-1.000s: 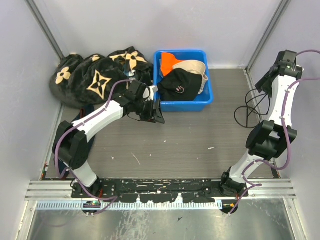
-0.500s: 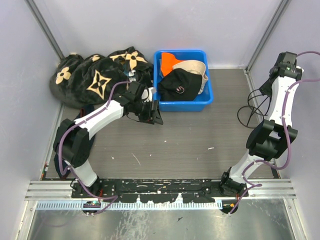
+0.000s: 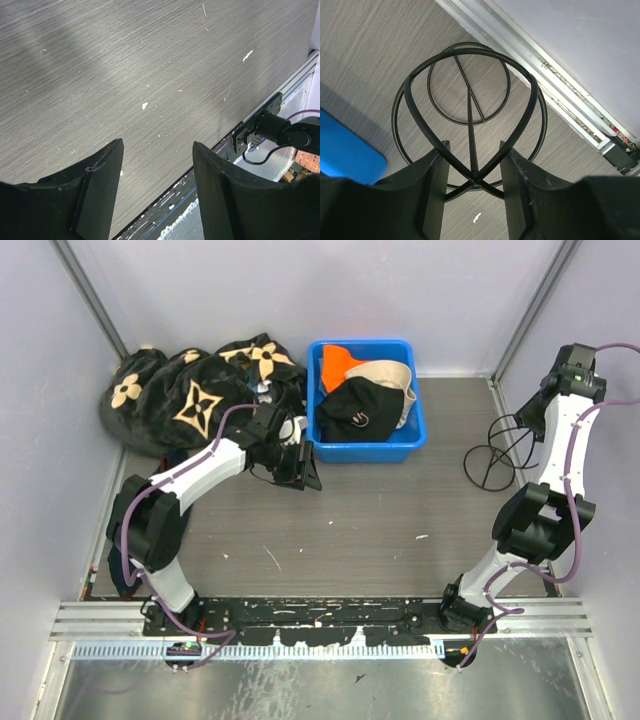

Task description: Stack the hats

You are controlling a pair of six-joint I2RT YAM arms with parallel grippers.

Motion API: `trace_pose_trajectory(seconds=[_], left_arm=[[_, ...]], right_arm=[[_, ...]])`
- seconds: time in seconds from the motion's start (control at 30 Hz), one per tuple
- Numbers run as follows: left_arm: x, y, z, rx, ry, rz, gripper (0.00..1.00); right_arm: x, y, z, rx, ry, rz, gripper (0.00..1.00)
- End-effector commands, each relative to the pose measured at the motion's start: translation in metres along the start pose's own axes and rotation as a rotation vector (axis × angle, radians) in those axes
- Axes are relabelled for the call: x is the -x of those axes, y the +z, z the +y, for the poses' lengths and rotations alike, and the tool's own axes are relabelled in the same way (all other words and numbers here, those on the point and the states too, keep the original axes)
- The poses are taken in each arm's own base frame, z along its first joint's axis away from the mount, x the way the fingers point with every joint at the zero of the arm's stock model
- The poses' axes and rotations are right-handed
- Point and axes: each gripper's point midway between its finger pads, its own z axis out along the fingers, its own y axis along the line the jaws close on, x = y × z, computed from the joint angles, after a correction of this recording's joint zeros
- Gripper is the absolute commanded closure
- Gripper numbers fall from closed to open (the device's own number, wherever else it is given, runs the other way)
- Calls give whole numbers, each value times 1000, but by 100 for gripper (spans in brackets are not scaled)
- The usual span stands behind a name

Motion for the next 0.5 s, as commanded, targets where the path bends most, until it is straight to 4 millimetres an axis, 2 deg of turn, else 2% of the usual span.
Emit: trace_pose_trajectory(seconds=[0.0, 0.27, 0.47], left_arm=[[13, -9, -5, -27, -2, -11, 35], [21, -22, 2, -7, -18, -37, 35], [25, -34, 10, 30, -39, -49, 35]], right_arm=[[21, -45, 18, 132, 47, -93, 94], [56, -102, 44, 228, 16, -189, 95], [69, -143, 78, 308, -37, -264, 95]])
